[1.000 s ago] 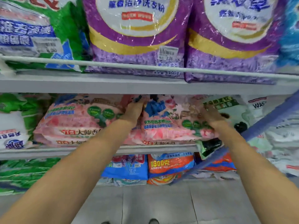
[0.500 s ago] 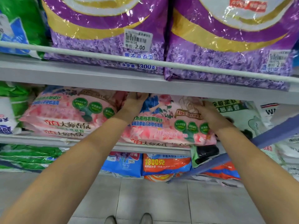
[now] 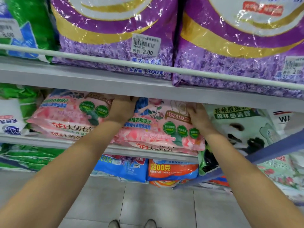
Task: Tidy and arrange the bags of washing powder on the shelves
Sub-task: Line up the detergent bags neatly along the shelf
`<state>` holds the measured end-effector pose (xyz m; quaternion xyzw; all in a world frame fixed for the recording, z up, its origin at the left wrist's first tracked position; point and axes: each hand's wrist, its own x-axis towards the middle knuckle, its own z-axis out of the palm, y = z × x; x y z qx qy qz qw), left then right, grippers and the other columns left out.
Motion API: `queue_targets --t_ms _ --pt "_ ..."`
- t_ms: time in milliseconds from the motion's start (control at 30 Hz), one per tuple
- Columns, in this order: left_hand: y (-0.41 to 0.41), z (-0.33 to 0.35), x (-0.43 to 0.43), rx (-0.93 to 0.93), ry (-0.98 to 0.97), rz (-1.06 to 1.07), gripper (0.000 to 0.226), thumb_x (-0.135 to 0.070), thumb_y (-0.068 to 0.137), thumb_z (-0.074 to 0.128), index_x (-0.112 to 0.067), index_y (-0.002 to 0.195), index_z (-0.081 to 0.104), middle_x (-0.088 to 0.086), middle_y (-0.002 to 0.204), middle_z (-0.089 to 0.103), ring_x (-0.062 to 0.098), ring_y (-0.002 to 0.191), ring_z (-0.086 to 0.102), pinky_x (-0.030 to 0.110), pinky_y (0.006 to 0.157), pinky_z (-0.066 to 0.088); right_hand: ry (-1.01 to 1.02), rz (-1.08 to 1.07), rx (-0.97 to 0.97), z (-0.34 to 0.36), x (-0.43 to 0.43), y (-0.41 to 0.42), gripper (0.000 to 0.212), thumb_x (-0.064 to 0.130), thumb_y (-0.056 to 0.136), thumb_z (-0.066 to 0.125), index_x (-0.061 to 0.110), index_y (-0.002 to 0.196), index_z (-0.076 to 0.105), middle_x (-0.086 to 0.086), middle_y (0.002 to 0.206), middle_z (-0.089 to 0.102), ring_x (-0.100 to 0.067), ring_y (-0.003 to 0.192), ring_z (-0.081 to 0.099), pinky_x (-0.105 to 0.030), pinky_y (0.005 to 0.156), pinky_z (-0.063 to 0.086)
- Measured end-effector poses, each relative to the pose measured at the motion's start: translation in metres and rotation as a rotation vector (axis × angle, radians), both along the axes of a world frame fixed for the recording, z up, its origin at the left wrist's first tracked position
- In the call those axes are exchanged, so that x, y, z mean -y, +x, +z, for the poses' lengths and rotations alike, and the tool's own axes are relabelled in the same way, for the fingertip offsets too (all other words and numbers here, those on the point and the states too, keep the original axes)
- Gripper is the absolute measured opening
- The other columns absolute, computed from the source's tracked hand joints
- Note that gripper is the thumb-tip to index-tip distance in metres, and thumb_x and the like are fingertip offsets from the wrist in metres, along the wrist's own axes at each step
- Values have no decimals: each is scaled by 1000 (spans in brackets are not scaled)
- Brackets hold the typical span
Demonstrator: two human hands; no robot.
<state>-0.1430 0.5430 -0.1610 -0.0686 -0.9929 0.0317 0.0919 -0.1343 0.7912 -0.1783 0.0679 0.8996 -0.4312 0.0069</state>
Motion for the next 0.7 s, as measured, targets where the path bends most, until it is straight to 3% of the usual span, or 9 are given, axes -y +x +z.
queue_targets --t_ms 33,67,167,200,267,333,400,567,700 --pt "3 -1 -2 -86 17 -23 30 -12 91 58 -4 120 61 24 110 65 41 101 62 41 87 50 46 10 -2 -2 -3 5 30 24 102 35 6 116 56 -11 113 56 -21 99 55 -32 90 42" --pt "10 5 -3 -46 148 -25 29 -14 92 58 -1 117 61 26 108 65 43 98 61 46 83 50 118 8 -7 -3 -5 10 33 26 102 34 7 120 53 -13 117 56 -25 103 55 -37 94 41" --pt "37 0 -7 -146 416 -45 51 -39 92 54 3 122 56 28 115 60 43 102 57 47 87 46 426 -98 -114 -5 -6 33 43 34 98 38 3 128 45 -21 126 50 -36 114 49 -46 99 38" --pt "46 -1 -7 -109 412 -69 62 -48 91 47 0 129 52 27 124 55 42 112 53 47 96 42 501 -98 -181 -5 -3 42 49 37 96 40 2 130 43 -23 129 48 -37 116 46 -46 99 36" --pt "57 -10 -7 36 424 -89 80 -63 86 26 -11 146 33 18 151 32 34 139 29 37 115 17 558 1 -215 -2 8 54 63 53 91 33 11 138 37 -18 141 40 -34 129 37 -43 108 24" --pt "53 -20 -5 96 399 -72 80 -67 89 21 -18 151 15 9 159 11 26 147 8 29 115 -2 604 140 -156 -5 18 59 80 69 82 13 25 147 23 -8 154 23 -29 142 18 -43 114 13" --pt "46 -27 -6 79 340 -83 76 -63 93 24 -18 152 9 8 160 6 26 147 4 32 117 0 669 193 -123 -11 18 57 86 72 76 3 30 150 11 -5 157 14 -27 145 5 -44 117 12" --pt "45 -27 -10 199 304 -46 86 -70 82 5 -21 152 -4 5 161 -1 22 147 -1 36 119 9 636 202 -126 -21 10 55 79 69 79 10 33 149 0 -8 159 5 -24 146 -2 -38 117 7" --pt "46 -12 -5 205 257 -85 77 -64 92 24 -22 152 0 4 161 2 20 147 5 37 119 3 619 236 -34 -18 6 51 74 67 84 17 37 148 -6 -4 159 -7 -20 146 -8 -34 117 2"
